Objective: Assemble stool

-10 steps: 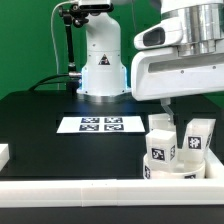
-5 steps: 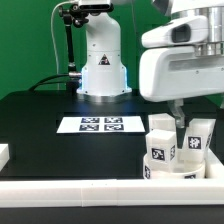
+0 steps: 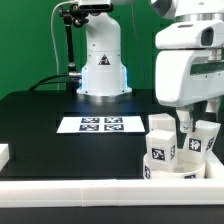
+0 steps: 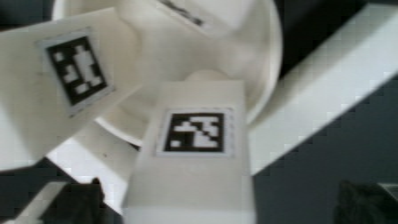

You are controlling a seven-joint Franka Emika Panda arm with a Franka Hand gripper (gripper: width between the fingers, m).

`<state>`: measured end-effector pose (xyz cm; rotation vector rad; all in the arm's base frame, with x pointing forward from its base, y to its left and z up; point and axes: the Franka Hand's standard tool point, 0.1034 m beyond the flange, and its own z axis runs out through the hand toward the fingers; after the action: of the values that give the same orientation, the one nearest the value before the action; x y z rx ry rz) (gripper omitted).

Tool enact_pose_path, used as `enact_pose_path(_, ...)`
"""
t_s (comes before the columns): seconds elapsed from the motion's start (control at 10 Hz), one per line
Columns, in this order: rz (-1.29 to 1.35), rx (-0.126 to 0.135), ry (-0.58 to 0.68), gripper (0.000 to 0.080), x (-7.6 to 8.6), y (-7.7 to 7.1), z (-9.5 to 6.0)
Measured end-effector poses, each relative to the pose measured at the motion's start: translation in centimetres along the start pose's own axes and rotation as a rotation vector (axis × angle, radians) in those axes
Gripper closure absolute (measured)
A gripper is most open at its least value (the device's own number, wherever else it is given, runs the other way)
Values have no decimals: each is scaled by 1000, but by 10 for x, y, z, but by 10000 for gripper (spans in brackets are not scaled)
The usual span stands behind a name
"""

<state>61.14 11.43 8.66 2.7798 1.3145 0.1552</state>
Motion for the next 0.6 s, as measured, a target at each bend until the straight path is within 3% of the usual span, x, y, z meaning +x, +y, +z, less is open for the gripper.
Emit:
enact_pose_path(0.3,24,0,-4,151,-5,6,1)
enact_pose_path(0.4,45,0,-6,272,-5,10,2)
enact_pose_path(0.5,61,-1,-6,272,-6,11,3)
enact_pose_path(0.6,68,-2,-6,411,-6,12,3)
